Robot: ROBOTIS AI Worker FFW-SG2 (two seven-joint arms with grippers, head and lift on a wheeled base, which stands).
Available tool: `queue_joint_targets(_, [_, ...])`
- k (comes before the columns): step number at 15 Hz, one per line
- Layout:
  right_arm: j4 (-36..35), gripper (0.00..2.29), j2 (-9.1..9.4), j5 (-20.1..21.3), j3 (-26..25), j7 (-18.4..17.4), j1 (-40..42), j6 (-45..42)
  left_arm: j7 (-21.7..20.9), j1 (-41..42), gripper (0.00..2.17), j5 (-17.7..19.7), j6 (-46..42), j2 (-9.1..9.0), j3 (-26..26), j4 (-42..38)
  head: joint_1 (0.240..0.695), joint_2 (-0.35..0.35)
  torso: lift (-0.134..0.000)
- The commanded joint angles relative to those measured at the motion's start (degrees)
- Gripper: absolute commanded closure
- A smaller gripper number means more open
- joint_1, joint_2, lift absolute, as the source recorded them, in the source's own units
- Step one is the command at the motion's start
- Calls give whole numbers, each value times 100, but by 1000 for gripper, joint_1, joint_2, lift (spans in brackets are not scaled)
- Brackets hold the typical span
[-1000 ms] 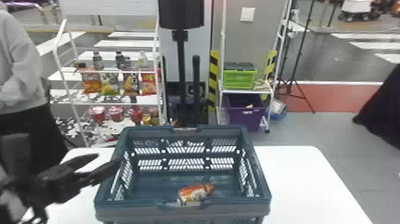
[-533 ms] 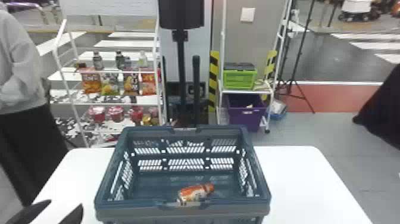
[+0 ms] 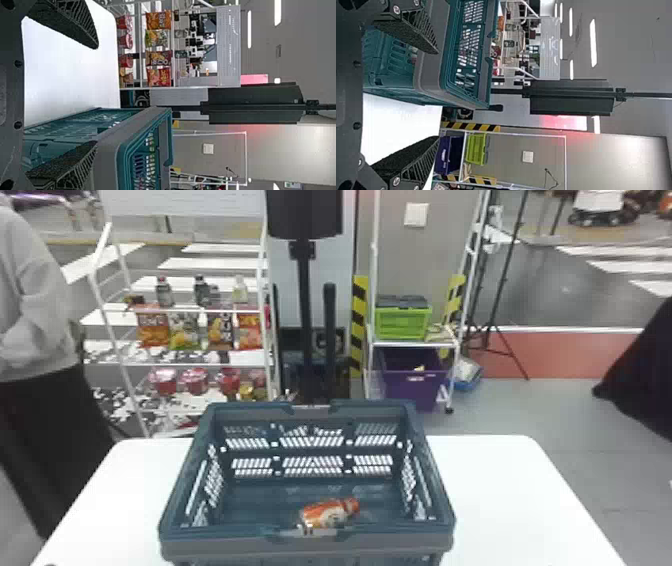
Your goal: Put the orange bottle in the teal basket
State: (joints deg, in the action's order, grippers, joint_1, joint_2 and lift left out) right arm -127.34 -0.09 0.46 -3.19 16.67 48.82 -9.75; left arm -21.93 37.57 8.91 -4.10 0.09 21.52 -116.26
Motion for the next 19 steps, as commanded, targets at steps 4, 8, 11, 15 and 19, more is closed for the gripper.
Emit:
queue_joint_targets(4, [69,127,14,33,99,-33,-39,5,251,146,22,6,-33,-24,-316,-152,499,0,0])
queue_joint_targets(8, [78,127,14,42,108,-33,-74,22,409,163,22,-12,-16,-24,-324,-213,499,0,0])
queue_joint_targets(11, [25,127,14,86,126,-33,-66,163,559,172,22,23,55,-24,-316,-178,499,0,0])
queue_joint_targets(15, [-19,127,14,192,196,-33,-39,233,717,242,19,120,90,-24,-439,-178,499,0,0])
queue_joint_targets(19, [-45,127,14,262,275,-33,-4,251,884,321,19,146,72,-24,-570,-222,499,0,0])
